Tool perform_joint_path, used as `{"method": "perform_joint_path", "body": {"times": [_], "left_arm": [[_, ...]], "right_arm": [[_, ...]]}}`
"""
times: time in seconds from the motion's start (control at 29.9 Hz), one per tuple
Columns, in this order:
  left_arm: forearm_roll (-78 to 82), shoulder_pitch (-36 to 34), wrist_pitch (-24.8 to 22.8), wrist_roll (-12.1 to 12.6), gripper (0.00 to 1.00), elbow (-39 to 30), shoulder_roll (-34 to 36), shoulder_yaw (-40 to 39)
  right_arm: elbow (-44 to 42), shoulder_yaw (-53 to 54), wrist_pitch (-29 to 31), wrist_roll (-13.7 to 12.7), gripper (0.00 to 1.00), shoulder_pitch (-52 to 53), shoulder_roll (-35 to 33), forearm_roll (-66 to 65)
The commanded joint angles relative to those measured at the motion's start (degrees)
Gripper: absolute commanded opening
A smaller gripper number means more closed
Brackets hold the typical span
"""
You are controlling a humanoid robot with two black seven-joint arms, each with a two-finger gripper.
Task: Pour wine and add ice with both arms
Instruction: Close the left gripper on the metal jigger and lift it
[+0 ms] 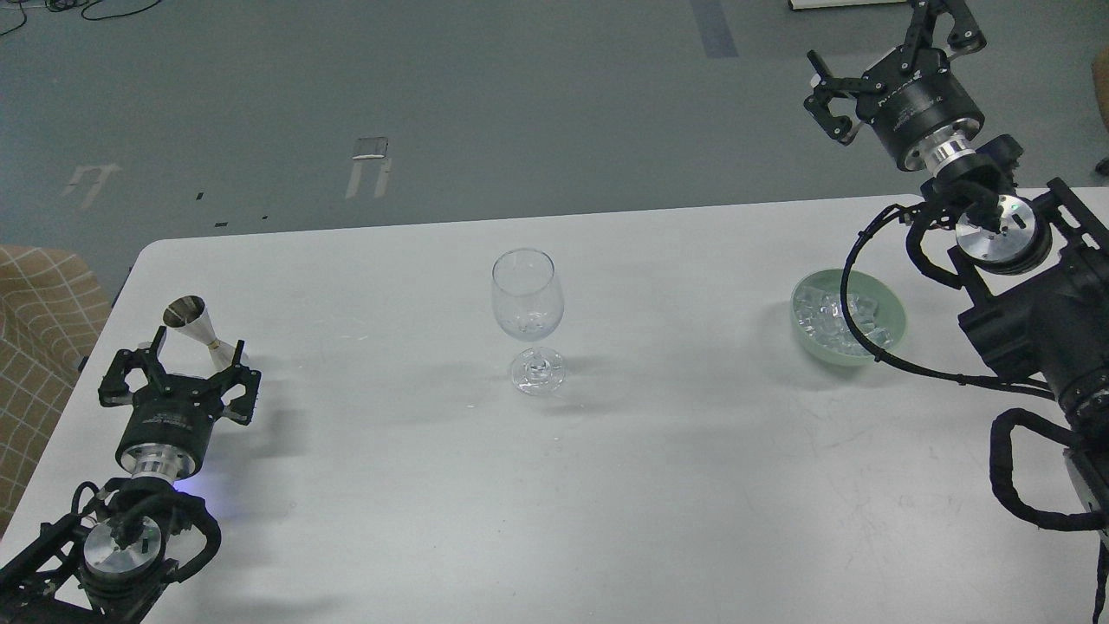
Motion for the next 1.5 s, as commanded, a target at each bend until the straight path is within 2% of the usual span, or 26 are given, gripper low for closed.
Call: {"method": "perform_joint_path", "body": {"times": [0.0, 0.17, 0.4, 0.57, 0.9, 1.0, 1.07, 1.1, 1.34, 1.44, 1.47], "left_arm": [[0.0, 0.0, -0.1, 2.4, 0.87, 1.6, -0.3, -1.8], [0.0, -0.6, 0.0, 3.5, 0.87, 4.2, -1.7, -3.4], [0.0, -3.3, 1.1, 6.6, 0.87, 5.5, -2.6, -3.5], [0.0, -4.0, 2.6, 7.1, 0.87, 5.7, -2.6, -3.5], [0.1, -8.4, 1.5, 8.7, 0.87, 13.7, -5.1, -3.7], [0.1, -8.6, 1.1, 8.7, 0.79, 13.8, -5.2, -4.0], [0.3, -8.6, 0.5, 8.7, 0.59, 13.8, -5.2, -4.4], [0.5, -8.6, 0.5, 8.7, 0.56, 13.8, -5.2, -4.4], [0.7, -8.6, 0.4, 8.7, 0.47, 13.8, -5.2, -4.4], [0.7, -8.6, -0.1, 8.7, 0.34, 13.7, -5.3, -4.8], [0.7, -8.7, -0.3, 8.7, 0.33, 13.7, -5.3, -4.9]], "right_arm": [[0.0, 0.0, 0.0, 0.0, 1.0, 0.0, -0.1, 0.0], [0.0, -0.1, 0.0, 0.0, 1.0, 0.2, -0.5, 0.0], [0.1, -0.4, 0.0, -0.1, 1.0, 0.4, -1.0, 0.0], [0.2, -0.4, 0.0, -0.1, 1.0, 0.1, -2.4, 0.0], [0.3, -0.4, 0.0, -0.1, 1.0, -0.7, -3.3, 0.0], [0.3, -0.4, 0.0, -0.1, 1.0, -0.7, -3.1, 0.0], [0.2, -0.4, 0.0, -0.1, 1.0, -0.7, -2.9, 0.0], [0.2, -0.4, 0.0, 0.0, 1.0, -0.7, -2.9, 0.0], [0.1, -0.5, 0.0, -0.1, 1.0, -0.8, -3.1, 0.0], [0.1, -0.5, 0.0, -0.1, 1.0, -0.8, -3.1, 0.0], [0.1, -0.5, 0.0, -0.1, 1.0, -0.8, -3.1, 0.0]]}}
